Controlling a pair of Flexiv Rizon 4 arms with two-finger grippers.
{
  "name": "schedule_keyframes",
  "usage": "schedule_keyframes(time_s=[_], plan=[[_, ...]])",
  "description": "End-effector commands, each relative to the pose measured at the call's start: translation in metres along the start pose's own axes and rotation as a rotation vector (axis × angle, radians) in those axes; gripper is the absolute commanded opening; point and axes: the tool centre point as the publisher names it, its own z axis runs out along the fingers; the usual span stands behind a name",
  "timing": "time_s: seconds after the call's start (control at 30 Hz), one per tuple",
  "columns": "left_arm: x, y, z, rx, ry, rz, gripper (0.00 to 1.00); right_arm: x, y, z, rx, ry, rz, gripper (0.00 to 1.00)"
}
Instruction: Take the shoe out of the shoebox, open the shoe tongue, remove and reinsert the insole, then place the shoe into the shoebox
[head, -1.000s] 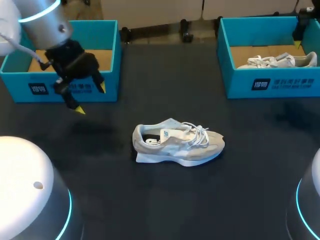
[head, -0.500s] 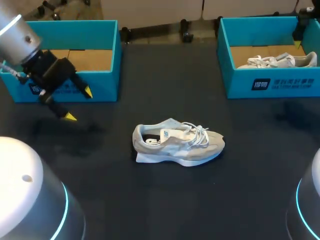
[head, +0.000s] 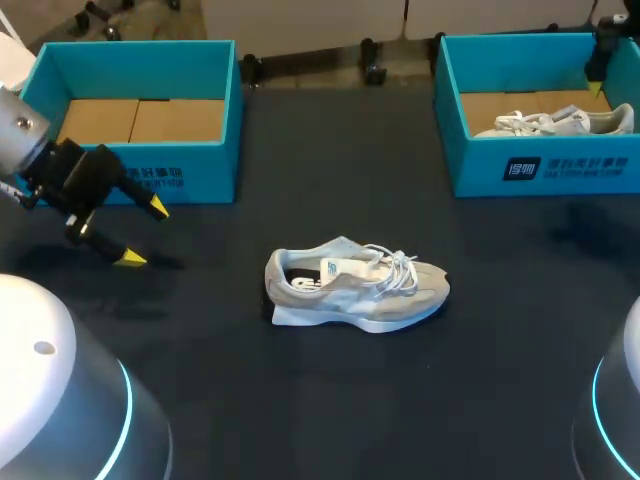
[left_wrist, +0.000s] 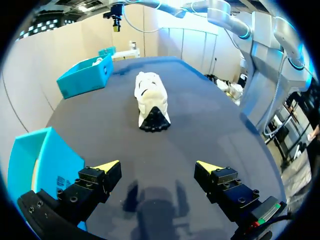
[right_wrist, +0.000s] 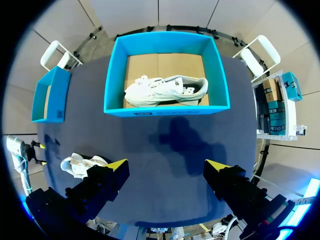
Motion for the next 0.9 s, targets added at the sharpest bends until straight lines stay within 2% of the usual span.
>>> schedule_keyframes(time_s=[0.03,0.57,0.9], plan=[[0.003,0.013,0.007,0.055,-0.036,-0.009,1.0,0.0,0.0,0.0,0.001,-0.001,0.0,1.0],[0.015,0.04,0.019,0.27,-0.133,-0.064,1.0,0.0,0.0,0.0,0.001,-0.001,0.0,1.0],[0.017,0.049,0.036,0.301,-0.119,-0.076,1.0,0.0,0.0,0.0,0.001,-0.001,0.0,1.0]])
